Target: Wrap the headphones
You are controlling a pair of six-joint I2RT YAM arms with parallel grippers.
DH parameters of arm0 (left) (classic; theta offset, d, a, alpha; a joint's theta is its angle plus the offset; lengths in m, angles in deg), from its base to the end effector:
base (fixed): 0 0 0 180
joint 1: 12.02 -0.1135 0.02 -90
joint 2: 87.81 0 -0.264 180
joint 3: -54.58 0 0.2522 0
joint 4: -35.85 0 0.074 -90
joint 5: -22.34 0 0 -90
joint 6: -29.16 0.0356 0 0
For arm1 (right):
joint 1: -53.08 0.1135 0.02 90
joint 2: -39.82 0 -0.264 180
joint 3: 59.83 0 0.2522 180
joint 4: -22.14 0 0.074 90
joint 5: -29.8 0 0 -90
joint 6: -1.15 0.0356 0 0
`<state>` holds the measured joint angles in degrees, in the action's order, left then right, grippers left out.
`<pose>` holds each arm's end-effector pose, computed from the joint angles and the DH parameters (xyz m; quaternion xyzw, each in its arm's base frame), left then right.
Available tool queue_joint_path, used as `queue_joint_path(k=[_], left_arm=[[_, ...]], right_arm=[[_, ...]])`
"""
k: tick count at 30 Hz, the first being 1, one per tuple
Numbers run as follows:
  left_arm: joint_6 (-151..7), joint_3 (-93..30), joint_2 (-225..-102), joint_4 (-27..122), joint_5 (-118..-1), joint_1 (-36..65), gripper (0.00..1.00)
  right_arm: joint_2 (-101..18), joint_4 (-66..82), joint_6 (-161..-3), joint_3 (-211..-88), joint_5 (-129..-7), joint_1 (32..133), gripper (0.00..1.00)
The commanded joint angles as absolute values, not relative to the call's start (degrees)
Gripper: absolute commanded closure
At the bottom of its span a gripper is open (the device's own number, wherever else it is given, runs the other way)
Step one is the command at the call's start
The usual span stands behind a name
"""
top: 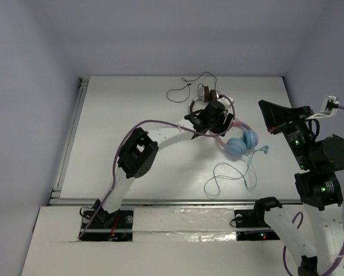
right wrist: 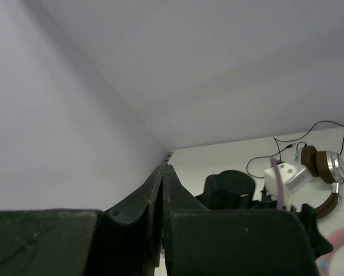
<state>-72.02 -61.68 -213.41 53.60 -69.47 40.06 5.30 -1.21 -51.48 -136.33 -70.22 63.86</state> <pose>0.3205 -0.4096 0.2373 0.2903 0.8021 -0.2622 0.4513 0.0905 0.0235 0.4666 0.0646 0.5818 0.3766 0.7180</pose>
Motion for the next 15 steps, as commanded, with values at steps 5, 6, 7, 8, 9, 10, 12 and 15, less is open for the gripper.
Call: queue_joint_path(k=[5, 6, 7, 8, 9, 10, 12, 15], left_arm=[[-66.2, -82.65, -224.73, 60.16, -72.49, 39.84, 0.41], [-66.12, -84.41, -225.96, 61.55, -72.5, 39.84, 0.41], [-66.03, -86.25, -228.41, 62.35, -73.11, 39.84, 0.41], [-65.85, -89.31, -229.48, 63.14, -73.63, 39.84, 0.4], [-65.42, -90.22, -230.36, 63.59, -72.86, 39.84, 0.39], [-65.24, -90.57, -231.41, 63.5, -72.06, 39.23, 0.39], [-64.97, -91.02, -232.12, 63.33, -71.01, 39.22, 0.39], [-64.36, -91.1, -233.35, 62.36, -70.31, 38.7, 0.38]], right_arm=[[5.1, 1.43, -51.67, -135.55, -74.52, 63.45, 0.92], [5.02, 1.34, -51.67, -135.47, -74.79, 63.45, 0.91], [4.93, 1.52, -51.32, -135.38, -75.66, 63.45, 0.91], [4.75, 1.61, -51.15, -135.29, -76.02, 63.45, 0.91], [4.66, 1.69, -51.06, -135.03, -76.37, 63.45, 0.91], [4.49, 1.61, -51.06, -135.11, -76.81, 63.45, 0.91], [4.31, 1.52, -51.14, -135.11, -76.81, 63.45, 0.9], [4.05, 1.78, -51.06, -134.94, -76.99, 63.45, 0.9]])
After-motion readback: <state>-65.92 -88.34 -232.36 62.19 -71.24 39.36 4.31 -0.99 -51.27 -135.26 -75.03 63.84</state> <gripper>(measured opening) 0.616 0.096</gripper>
